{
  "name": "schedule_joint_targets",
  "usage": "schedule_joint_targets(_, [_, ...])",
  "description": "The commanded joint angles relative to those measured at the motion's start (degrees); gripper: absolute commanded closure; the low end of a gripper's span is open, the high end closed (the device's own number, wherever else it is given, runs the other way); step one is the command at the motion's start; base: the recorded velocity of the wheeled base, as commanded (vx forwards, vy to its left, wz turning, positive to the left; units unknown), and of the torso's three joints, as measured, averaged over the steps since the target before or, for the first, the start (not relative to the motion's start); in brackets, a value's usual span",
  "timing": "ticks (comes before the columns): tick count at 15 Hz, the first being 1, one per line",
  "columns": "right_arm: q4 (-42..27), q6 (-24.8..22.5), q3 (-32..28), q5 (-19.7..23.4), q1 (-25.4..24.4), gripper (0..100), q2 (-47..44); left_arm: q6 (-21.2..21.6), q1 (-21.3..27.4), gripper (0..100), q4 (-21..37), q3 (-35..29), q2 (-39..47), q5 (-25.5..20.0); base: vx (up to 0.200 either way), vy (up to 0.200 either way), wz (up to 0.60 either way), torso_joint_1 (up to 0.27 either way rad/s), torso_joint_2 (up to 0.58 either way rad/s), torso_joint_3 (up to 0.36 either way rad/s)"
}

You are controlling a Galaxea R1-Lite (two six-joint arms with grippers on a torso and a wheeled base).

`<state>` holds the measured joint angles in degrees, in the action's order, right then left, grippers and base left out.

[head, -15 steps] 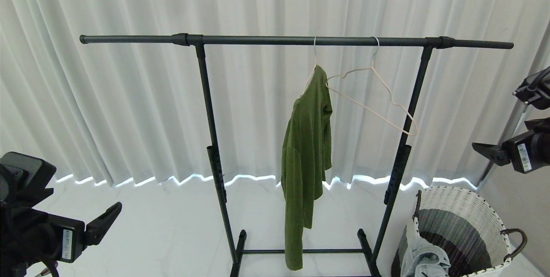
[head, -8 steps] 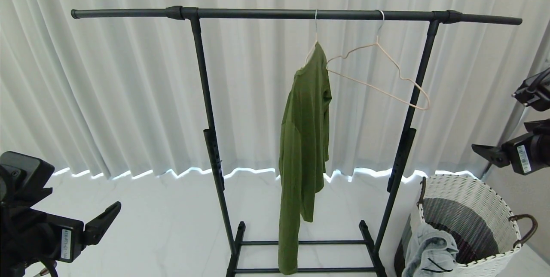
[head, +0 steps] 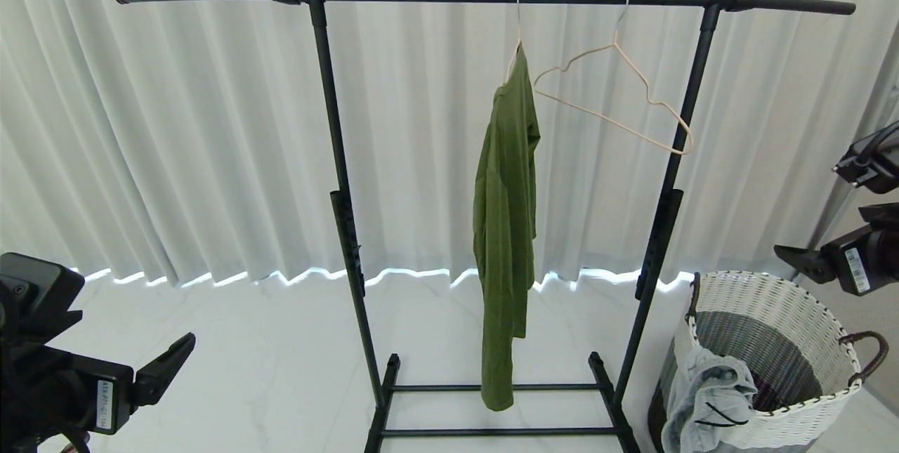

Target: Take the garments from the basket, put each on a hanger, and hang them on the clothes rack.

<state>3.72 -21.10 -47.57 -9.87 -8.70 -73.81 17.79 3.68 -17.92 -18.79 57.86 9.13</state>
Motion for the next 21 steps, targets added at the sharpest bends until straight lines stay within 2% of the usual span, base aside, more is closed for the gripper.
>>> schedule_joint_targets(1, [1.6,-1.0,2.5,0.0,0.3,0,-0.1,0.1,0.0,0,0.0,0.3,-0.2,0.0,0.0,0.0,0.0,-0.032,0.12,0.046])
schedule_joint_targets(4, [3.8,-3.9,5.6,0.0,0.2,0,0.2,0.5,0.0,0,0.0,1.2,-0.9,0.0,0.0,0.0,0.0,-0.006,0.11,0.041])
schedule_joint_targets(13, [3.8,-4.0,7.1,0.0,0.4,0,0.7,0.8,0.3,0,0.1,3.8,-3.5,-0.1,0.0,0.0,0.0,0.001,0.01,0.004])
schedule_joint_targets(21, [3.8,-4.0,7.1,0.0,0.4,0,0.7,0.8,0.3,0,0.1,3.7,-3.5,-0.1,0.0,-0.2,0.0,0.002,0.0,0.002])
